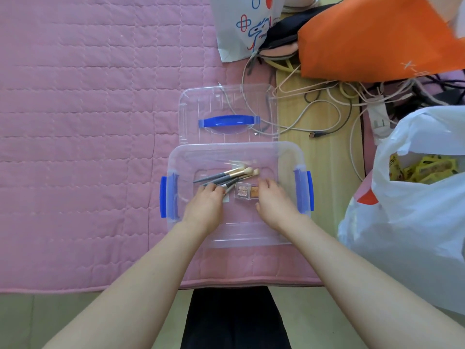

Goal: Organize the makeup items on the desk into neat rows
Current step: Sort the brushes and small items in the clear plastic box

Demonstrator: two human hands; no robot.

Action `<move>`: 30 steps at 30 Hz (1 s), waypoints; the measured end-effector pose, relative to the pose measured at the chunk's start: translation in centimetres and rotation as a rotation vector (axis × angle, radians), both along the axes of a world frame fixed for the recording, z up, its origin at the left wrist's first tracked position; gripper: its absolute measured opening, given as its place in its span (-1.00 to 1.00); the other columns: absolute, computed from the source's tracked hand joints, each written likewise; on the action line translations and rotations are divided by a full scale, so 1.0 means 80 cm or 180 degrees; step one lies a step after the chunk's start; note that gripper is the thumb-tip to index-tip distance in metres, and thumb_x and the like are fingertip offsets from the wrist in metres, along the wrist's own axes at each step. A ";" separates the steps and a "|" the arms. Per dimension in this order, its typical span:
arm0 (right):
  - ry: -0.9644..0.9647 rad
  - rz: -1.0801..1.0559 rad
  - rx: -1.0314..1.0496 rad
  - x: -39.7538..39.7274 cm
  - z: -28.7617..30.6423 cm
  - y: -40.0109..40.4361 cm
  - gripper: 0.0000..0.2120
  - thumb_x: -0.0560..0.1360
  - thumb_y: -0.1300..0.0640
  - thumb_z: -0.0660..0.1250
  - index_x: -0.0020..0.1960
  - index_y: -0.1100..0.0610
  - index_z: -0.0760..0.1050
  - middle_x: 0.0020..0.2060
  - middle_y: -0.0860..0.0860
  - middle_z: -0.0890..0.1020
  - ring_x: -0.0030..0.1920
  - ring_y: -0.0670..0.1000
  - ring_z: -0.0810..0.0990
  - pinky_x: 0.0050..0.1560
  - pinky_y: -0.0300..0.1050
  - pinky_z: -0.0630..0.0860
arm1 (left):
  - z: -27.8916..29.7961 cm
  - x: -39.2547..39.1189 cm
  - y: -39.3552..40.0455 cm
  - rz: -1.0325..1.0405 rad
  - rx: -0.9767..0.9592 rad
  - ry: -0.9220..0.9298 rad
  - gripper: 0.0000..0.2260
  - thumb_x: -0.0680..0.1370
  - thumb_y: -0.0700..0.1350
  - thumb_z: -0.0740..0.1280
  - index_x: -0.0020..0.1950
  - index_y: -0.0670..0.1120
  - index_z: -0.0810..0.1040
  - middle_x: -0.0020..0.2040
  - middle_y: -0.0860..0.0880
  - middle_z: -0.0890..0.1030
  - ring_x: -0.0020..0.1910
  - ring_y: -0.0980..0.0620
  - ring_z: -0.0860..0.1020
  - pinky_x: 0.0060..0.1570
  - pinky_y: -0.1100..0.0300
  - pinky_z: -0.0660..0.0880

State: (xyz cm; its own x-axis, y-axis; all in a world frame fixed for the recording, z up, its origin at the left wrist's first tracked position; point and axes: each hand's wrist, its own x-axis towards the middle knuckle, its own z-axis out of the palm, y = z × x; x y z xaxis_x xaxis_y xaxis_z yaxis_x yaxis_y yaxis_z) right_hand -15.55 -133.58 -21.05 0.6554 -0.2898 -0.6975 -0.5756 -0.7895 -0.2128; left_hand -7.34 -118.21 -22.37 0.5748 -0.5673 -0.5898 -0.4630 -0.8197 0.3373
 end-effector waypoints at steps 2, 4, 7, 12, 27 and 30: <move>0.0134 0.0350 -0.0299 0.004 -0.010 -0.001 -0.44 0.46 0.40 0.17 0.44 0.31 0.13 0.33 0.24 0.31 0.31 0.26 0.31 0.20 0.10 0.41 | -0.004 0.004 -0.004 -0.0174 0.0356 -0.0179 -0.70 0.51 -0.33 0.22 0.23 -0.14 0.37 0.21 -0.11 0.41 0.23 -0.15 0.37 -0.13 0.02 0.36; 0.0215 0.0539 -0.0500 0.005 -0.019 -0.001 -0.44 0.47 0.42 0.14 0.45 0.34 0.11 0.33 0.26 0.30 0.33 0.26 0.30 0.16 0.08 0.43 | -0.009 0.008 -0.008 -0.0238 0.0594 -0.0212 -0.73 0.52 -0.36 0.18 0.20 -0.16 0.35 0.20 -0.14 0.42 0.21 -0.17 0.39 -0.18 0.03 0.31; -0.0112 0.0900 -0.1014 0.009 -0.043 -0.003 -0.56 0.43 0.39 0.07 0.28 0.35 0.42 0.05 0.24 0.53 0.09 0.22 0.52 -0.11 0.00 0.51 | -0.021 0.011 -0.012 -0.0229 0.0726 -0.0250 -0.74 0.54 -0.36 0.15 0.20 -0.16 0.36 0.21 -0.15 0.43 0.21 -0.17 0.40 -0.16 0.02 0.34; -0.0197 0.1055 -0.1171 0.011 -0.080 -0.010 -0.61 0.27 0.30 0.08 -0.14 0.26 0.66 -0.45 0.09 0.53 -0.44 0.10 0.52 -0.52 -0.20 0.36 | -0.034 0.016 -0.025 -0.0296 0.0822 -0.0337 -0.73 0.57 -0.32 0.12 0.26 -0.17 0.36 0.20 -0.17 0.49 0.19 -0.19 0.47 -0.06 -0.02 0.45; -0.0095 0.1353 -0.1119 0.003 -0.062 -0.008 -0.46 0.60 0.32 -0.05 0.53 0.28 -0.16 0.15 0.29 0.50 0.17 0.20 0.39 0.08 -0.05 0.33 | -0.029 0.017 -0.021 0.0867 0.0314 0.0445 -0.72 0.56 -0.10 0.28 0.14 -0.25 0.35 0.07 -0.26 0.52 0.01 -0.24 0.51 -0.20 0.11 0.31; -0.0009 0.1541 -0.1295 -0.001 -0.062 -0.004 -0.42 0.59 0.32 -0.04 0.52 0.27 -0.25 0.16 0.25 0.48 0.17 0.18 0.36 0.11 -0.06 0.29 | -0.031 0.015 -0.019 0.1002 0.0383 0.0465 -0.74 0.57 -0.12 0.25 0.16 -0.23 0.32 0.05 -0.27 0.52 -0.05 -0.25 0.51 -0.23 0.09 0.32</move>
State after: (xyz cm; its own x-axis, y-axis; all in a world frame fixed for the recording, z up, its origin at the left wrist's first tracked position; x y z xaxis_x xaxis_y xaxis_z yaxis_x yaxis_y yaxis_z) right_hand -15.64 -133.91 -25.98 0.7803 -0.2018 -0.5919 -0.1329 -0.9784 0.1584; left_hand -6.12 -119.72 -24.88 0.6150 -0.2976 -0.7302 -0.1359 -0.9522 0.2736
